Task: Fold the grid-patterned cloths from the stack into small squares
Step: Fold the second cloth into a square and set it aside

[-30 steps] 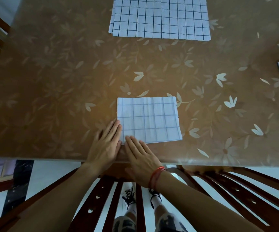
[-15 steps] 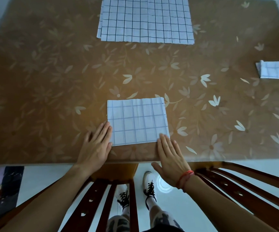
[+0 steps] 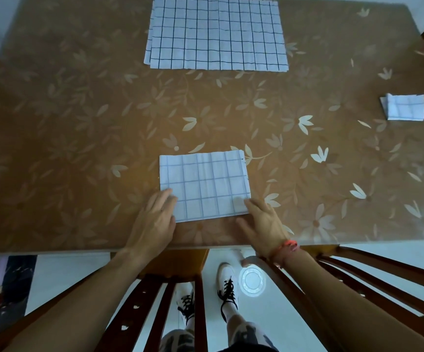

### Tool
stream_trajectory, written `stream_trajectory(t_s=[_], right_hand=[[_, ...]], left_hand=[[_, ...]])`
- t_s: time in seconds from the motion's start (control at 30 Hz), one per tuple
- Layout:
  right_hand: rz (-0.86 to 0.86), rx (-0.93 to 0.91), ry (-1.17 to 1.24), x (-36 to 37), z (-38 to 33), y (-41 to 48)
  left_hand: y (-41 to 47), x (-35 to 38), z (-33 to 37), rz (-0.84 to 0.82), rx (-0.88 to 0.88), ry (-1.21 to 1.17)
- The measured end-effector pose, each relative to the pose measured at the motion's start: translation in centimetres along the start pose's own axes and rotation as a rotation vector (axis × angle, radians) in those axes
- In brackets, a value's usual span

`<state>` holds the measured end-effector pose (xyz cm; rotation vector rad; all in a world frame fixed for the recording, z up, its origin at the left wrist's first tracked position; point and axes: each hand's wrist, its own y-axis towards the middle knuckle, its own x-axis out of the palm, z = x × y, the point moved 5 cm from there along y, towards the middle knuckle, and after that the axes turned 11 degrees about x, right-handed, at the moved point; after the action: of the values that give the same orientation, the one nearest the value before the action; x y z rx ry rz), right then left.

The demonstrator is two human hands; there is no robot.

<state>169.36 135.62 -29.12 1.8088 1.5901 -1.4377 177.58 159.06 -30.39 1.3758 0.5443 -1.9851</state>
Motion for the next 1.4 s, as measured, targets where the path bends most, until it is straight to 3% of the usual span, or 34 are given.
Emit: stream_trajectory(t_s=[0.1,0.23,0.4,0.77,1.1,1.4], right_hand=[[0.002,0.230,0.188,-2.7,0.1,1.7],[-0.099,0.598,0.496,-3.3,3.1,3.6],[-0.205,0.750,0.814,-2.9,3.3,4.2],[-0.350,0.809,0.768,-3.0,2.5,5.1],[-0.369,0.777,0.606,-2.8,1.1,6.7],[-0.145,0.549,0.347,-2.7,0.0,9.1]], left_hand=[[0.8,0.4,1.3,0.017,0.085,-0.006],[1.3,1.1,1.4,-0.036,0.055,0.014],[1.4,0.7,1.7,-0.033,0.021,-0.005],[1.1,0.6,1.5,-0.031,-0.026,-0.081],[1.1,0.4,1.6,-0.031,-0.062,-0.083],[1.0,0.5,1.7,-0.049,-0.060,-0.100]])
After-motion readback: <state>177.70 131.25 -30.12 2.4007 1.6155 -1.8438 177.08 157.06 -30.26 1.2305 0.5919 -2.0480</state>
